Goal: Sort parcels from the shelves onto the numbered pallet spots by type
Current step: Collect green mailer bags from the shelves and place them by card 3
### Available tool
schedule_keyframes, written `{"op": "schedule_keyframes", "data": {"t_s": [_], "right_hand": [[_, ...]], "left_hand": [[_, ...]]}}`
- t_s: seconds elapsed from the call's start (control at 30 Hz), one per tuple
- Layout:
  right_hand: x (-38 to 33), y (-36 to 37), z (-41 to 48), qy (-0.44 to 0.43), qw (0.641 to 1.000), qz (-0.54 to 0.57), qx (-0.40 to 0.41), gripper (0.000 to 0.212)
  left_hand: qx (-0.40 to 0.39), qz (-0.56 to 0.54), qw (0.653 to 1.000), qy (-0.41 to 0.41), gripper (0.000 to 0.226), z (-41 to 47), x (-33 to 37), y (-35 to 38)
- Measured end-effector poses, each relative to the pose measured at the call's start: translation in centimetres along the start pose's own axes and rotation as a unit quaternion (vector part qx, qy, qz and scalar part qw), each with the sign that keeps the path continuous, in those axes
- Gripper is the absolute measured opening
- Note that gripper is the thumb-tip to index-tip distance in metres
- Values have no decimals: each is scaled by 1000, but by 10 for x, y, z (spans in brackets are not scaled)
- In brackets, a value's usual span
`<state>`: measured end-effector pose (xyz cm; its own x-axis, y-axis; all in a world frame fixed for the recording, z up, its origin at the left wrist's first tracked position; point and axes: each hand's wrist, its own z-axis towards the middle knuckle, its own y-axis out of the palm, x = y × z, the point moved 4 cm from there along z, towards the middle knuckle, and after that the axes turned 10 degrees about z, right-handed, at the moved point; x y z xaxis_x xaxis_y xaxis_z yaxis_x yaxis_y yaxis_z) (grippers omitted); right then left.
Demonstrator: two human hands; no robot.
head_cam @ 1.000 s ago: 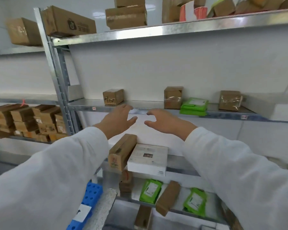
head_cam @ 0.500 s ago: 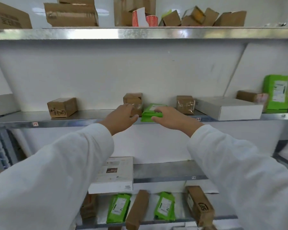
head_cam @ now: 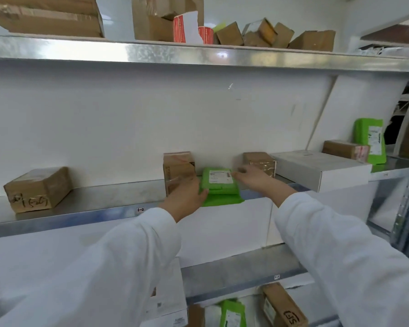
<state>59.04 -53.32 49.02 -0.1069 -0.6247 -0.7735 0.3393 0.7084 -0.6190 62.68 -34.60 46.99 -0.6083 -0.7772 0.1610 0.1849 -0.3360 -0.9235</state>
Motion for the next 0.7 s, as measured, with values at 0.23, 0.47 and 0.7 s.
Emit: {"op": "schedule_keyframes", "data": {"t_s": [0.23, 0.47, 0.7], "right_hand": [[19, 29, 20, 30, 998, 44, -26, 33], [23, 33, 29, 19, 992, 116, -45, 36], [40, 33, 25, 83, 968, 225, -80, 37]], "left_hand": [[0, -68, 998, -11, 35, 18, -3, 36], [24, -151, 985, -83, 42, 33, -3, 50], [42, -239, 940, -238, 26, 38, 4, 51]]}}
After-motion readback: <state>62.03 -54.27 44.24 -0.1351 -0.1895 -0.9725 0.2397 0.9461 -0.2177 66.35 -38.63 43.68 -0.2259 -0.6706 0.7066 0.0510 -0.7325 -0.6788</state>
